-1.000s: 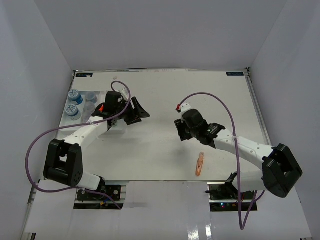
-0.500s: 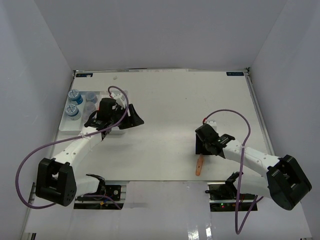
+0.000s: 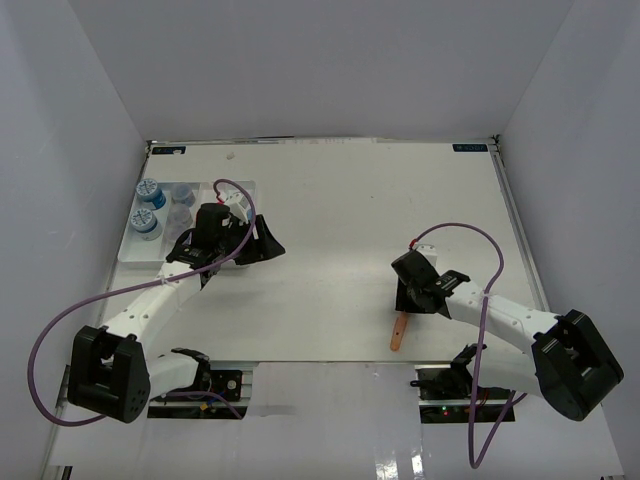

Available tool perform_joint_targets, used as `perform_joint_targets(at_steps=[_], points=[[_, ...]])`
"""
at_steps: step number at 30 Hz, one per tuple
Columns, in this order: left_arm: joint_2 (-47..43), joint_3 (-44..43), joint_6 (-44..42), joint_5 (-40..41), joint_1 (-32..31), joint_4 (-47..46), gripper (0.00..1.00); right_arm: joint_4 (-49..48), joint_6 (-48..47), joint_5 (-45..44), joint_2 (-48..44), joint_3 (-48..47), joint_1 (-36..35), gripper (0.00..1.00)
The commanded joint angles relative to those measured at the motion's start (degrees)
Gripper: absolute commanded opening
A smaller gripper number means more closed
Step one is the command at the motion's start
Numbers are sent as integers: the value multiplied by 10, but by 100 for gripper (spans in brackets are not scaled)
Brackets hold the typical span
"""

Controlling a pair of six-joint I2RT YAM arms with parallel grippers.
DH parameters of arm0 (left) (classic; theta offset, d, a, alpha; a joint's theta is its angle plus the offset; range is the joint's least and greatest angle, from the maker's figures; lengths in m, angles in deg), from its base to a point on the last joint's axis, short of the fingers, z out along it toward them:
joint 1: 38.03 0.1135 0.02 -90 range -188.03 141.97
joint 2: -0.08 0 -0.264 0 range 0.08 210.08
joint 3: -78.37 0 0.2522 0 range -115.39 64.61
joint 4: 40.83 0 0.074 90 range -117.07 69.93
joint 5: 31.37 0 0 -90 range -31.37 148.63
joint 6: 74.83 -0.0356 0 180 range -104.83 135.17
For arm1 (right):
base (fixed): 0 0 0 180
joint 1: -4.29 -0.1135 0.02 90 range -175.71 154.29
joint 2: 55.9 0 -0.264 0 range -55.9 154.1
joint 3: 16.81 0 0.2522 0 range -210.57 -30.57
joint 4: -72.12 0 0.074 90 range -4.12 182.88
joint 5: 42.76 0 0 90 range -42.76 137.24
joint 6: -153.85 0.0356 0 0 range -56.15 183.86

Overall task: Sort the stationery into containers
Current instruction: Move the pen to the center of the board.

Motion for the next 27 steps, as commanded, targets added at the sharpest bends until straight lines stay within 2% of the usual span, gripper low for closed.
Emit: perform_joint_targets(at_steps=[1, 5, 8, 14, 19, 27], points=[[-20, 3, -8, 3, 2, -9, 74, -10, 21, 34, -1, 13, -1, 46], [-17, 4, -6, 3, 3, -9, 74, -13, 17, 48, 0, 13, -2, 40], [-15, 4, -6, 2, 3, -9, 74, -13, 16, 57, 1, 11, -3, 27], [-5, 2, -6, -4, 4, -10, 74, -35, 16, 60, 11, 3, -5, 14], [-6, 3, -7, 1, 5, -10, 74, -45, -4, 47, 53, -45, -5, 12], [-3, 3, -10, 6, 7, -10, 74, -49, 5, -2, 214, -219, -3, 15]])
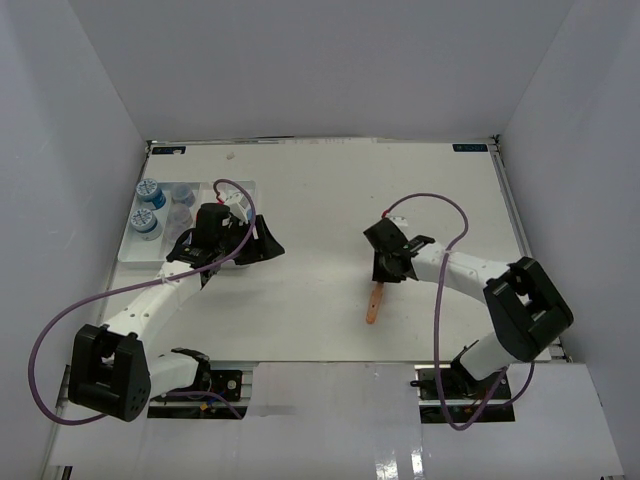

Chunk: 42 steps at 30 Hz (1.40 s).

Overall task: Sort the stationery into containers
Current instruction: Move the pen to the center of the board, then pick up the pen from the center of the board.

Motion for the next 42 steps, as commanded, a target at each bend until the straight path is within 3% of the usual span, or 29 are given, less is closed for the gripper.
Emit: perform_joint_targets(at_steps=[1, 9, 15, 19, 21, 27, 31, 36, 42], points=[[-8, 2, -10, 5, 4, -10, 74, -22, 21, -28, 51, -65, 0, 16], [-6, 0, -25, 6, 4, -10, 75, -12, 62, -34, 146, -177, 5, 28], [15, -15, -47, -24, -10, -10, 76, -8, 60, -25, 155, -163, 9, 35], [26, -31, -43, -11, -53, -10, 77, -8, 37, -23, 147, -160, 10, 39], [36, -43, -40, 23, -89, -7, 77, -7, 15, -21, 135, -160, 10, 48], [89, -75, -13, 120, -192, -3, 78, -12, -73, -24, 68, -149, 23, 55], [126, -93, 17, 191, -243, -2, 78, -27, -166, 12, 19, -115, 61, 52], [190, -120, 54, 303, -318, -6, 75, -57, -233, 104, -24, -63, 135, 41], [253, -136, 69, 333, -372, -34, 72, -84, -294, 201, -31, -44, 168, 36]])
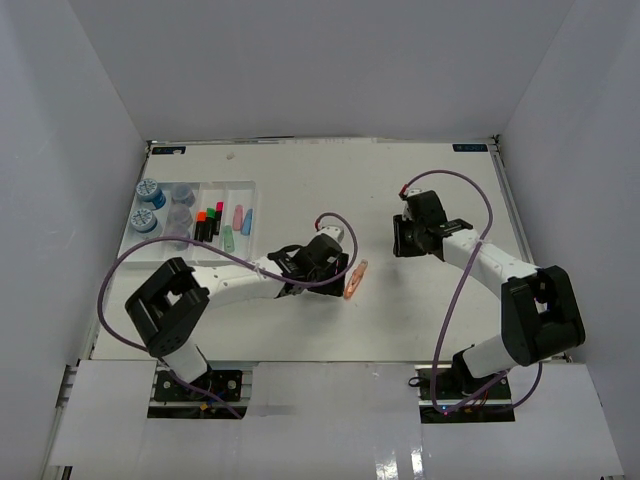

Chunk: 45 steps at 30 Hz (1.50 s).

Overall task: Sort the stationery into containers
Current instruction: Pick up the pen from the center of the board.

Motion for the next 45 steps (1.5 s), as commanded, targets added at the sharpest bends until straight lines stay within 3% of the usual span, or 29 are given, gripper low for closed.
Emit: perform_joint_targets(at_steps=[1, 11, 24, 45], points=[[14, -22, 18, 47, -25, -22, 71, -38, -61, 85, -11, 2, 0, 36], [83, -75, 6, 63, -71, -24, 72, -48, -75, 88, -1, 13, 10, 35], [156, -121, -26, 78, -73, -4, 68, -52, -47, 104, -45, 52, 45, 36], [151, -89, -45, 52, -74, -2, 31, -78, -47, 165, -70, 76, 46, 37]])
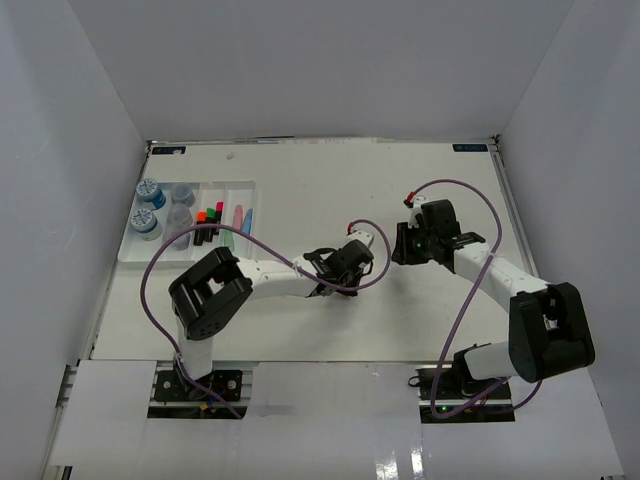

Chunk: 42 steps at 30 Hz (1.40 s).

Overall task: Sort the stationery into containers
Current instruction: Pick up the pen from the center of the board.

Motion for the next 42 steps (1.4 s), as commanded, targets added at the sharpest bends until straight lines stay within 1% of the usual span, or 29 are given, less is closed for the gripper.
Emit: perform_joint_targets(at_steps=[1, 4, 13, 17, 24, 33, 36, 42], points=[[-10, 31, -3, -15, -2, 1, 29, -28, -4, 31, -17, -1, 2, 36], [-30, 50, -11, -8, -2, -14, 28, -31, -6, 44, -17, -5, 2, 37], [-112, 127, -51, 14, -2, -105, 27, -29, -13, 83, -18, -31, 2, 38], [-127, 132, -72, 22, -2, -110, 27, -26, -15, 100, -8, -45, 2, 38], [-156, 154, -90, 37, -2, -125, 27, -39, 13, 155, -6, -50, 2, 40], [-201, 128, -125, 43, -1, -102, 27, -51, 42, 209, 1, -50, 2, 44], [-217, 115, -134, 42, 0, -92, 27, -69, 51, 224, -7, -33, 2, 45], [-239, 78, -134, 36, 9, -48, 27, -145, 69, 260, -33, 23, 2, 46]])
